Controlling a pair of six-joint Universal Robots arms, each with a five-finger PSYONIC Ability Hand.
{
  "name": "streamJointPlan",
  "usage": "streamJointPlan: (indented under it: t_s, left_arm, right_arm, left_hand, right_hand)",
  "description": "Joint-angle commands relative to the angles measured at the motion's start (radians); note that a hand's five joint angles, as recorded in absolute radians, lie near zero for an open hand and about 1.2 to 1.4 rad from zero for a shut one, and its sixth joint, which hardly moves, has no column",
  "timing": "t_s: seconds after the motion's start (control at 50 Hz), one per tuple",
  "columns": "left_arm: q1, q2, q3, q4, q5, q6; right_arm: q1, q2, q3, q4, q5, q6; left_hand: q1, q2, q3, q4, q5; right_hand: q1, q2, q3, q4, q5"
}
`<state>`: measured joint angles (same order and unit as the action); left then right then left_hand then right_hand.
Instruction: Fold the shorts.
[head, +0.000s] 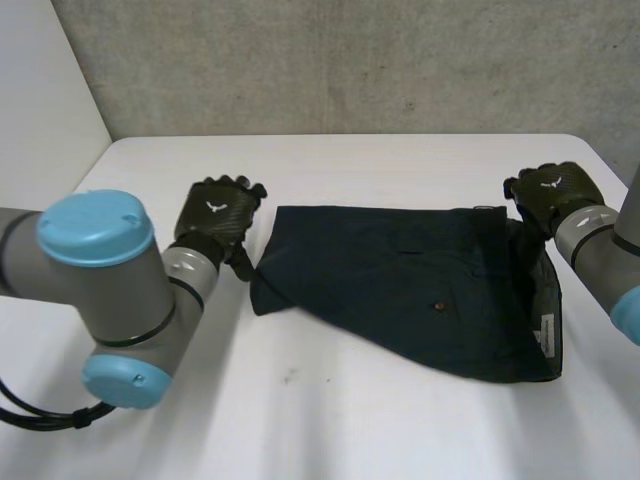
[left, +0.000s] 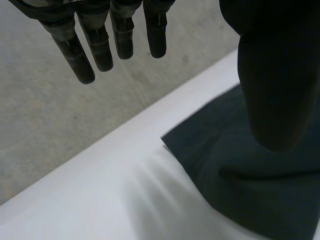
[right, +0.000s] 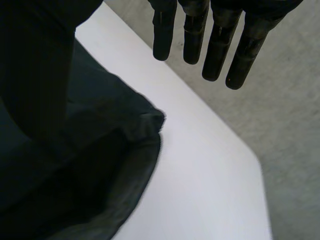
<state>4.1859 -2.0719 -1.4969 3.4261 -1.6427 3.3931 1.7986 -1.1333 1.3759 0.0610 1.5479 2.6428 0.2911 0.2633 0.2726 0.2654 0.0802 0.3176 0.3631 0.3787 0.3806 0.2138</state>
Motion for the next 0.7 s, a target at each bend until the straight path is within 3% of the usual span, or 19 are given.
streamJointPlan:
  t_s: [0.02, 0.28, 0.36, 0.42, 0.44, 0.46, 0.52, 0.62, 0.7]
  left_arm:
    - [-0.009, -0.144, 0.122, -0.037, 0.004, 0.098]
    - [-0.017, -0.32, 0.323, -0.16, 0.008, 0.166]
    - [-0.015, -0.352, 0.363, -0.171, 0.008, 0.166]
    - [-0.015, -0.37, 0.385, -0.183, 0.008, 0.172]
    - [-0.015, -0.373, 0.389, -0.188, 0.009, 0.173]
    - [-0.017, -0.379, 0.399, -0.195, 0.009, 0.178]
    - [-0.02, -0.384, 0.412, -0.203, 0.014, 0.189]
    - [-0.018, -0.389, 0.429, -0.202, 0.06, 0.221]
    - [-0.015, -0.383, 0.448, -0.196, 0.061, 0.224]
  right_arm:
    - [0.012, 0.052, -0.035, 0.03, -0.1, 0.06]
    - [0.021, 0.334, -0.274, 0.043, -0.121, 0.126]
    - [0.021, 0.383, -0.316, 0.068, -0.126, 0.126]
    - [0.021, 0.402, -0.339, 0.079, -0.126, 0.126]
    - [0.021, 0.406, -0.353, 0.085, -0.126, 0.125]
    - [0.021, 0.406, -0.359, 0.086, -0.126, 0.125]
    - [0.021, 0.414, -0.391, 0.094, -0.126, 0.125]
    - [0.021, 0.431, -0.425, 0.112, -0.127, 0.121]
    - [0.021, 0.434, -0.445, 0.128, -0.141, 0.117]
  left_hand:
    - [0.034, 0.062, 0.052, 0.06, 0.07]
    - [0.227, 0.255, 0.246, 0.253, 0.264]
    - [0.383, 0.411, 0.402, 0.409, 0.419]
    - [0.588, 0.616, 0.607, 0.614, 0.624]
    - [0.667, 0.695, 0.686, 0.693, 0.704]
    - [0.779, 0.806, 0.797, 0.804, 0.815]
    - [0.835, 0.863, 0.854, 0.861, 0.872]
    - [1.104, 1.132, 1.123, 1.13, 1.141]
    - [1.105, 1.133, 1.124, 1.131, 1.142]
  right_hand:
    - [0.155, 0.109, 0.094, 0.092, 0.084]
    - [0.205, 0.159, 0.144, 0.142, 0.134]
    - [0.351, 0.306, 0.29, 0.288, 0.28]
    - [0.597, 0.552, 0.536, 0.534, 0.527]
    - [0.816, 0.771, 0.755, 0.753, 0.745]
    - [0.894, 0.849, 0.833, 0.831, 0.823]
    - [1.078, 1.032, 1.017, 1.015, 1.007]
    - [1.079, 1.033, 1.018, 1.016, 1.008]
    - [1.079, 1.033, 1.018, 1.016, 1.008]
